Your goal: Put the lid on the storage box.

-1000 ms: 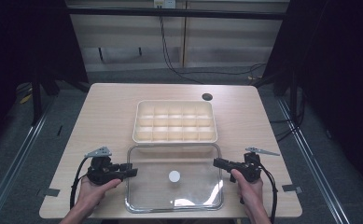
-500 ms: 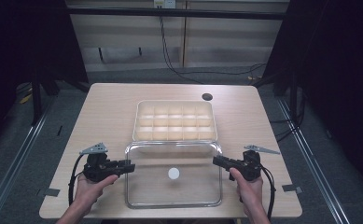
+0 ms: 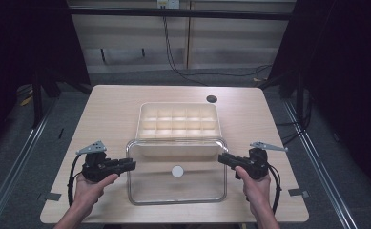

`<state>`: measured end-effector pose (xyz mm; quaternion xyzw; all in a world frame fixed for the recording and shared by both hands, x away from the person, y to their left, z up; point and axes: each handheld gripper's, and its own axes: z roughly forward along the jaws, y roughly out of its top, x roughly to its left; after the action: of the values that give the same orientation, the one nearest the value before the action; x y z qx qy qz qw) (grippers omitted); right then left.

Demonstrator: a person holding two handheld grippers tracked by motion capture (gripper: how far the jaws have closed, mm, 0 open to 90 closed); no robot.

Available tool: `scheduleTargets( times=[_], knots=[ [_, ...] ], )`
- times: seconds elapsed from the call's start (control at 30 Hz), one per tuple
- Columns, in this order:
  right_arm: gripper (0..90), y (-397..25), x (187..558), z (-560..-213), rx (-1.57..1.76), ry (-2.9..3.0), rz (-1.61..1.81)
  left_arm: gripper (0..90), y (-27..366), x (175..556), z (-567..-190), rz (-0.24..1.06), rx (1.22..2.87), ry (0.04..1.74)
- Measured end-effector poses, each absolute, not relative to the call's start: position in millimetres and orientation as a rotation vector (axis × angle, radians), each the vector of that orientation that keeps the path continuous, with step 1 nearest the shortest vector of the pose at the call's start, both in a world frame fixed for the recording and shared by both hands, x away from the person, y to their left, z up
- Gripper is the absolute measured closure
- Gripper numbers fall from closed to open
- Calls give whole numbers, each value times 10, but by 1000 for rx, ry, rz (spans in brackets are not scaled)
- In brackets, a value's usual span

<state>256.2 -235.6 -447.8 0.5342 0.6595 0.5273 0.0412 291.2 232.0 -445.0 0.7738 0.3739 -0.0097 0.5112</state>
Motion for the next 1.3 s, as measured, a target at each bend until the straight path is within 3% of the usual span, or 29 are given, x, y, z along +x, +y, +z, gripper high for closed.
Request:
scheduleTargets(
  times=[1.3],
  knots=[
    [691, -2325, 2813, -4040, 1559, 1939, 1642, 736, 2324, 3168, -4014, 64, 1836, 876]
  ],
)
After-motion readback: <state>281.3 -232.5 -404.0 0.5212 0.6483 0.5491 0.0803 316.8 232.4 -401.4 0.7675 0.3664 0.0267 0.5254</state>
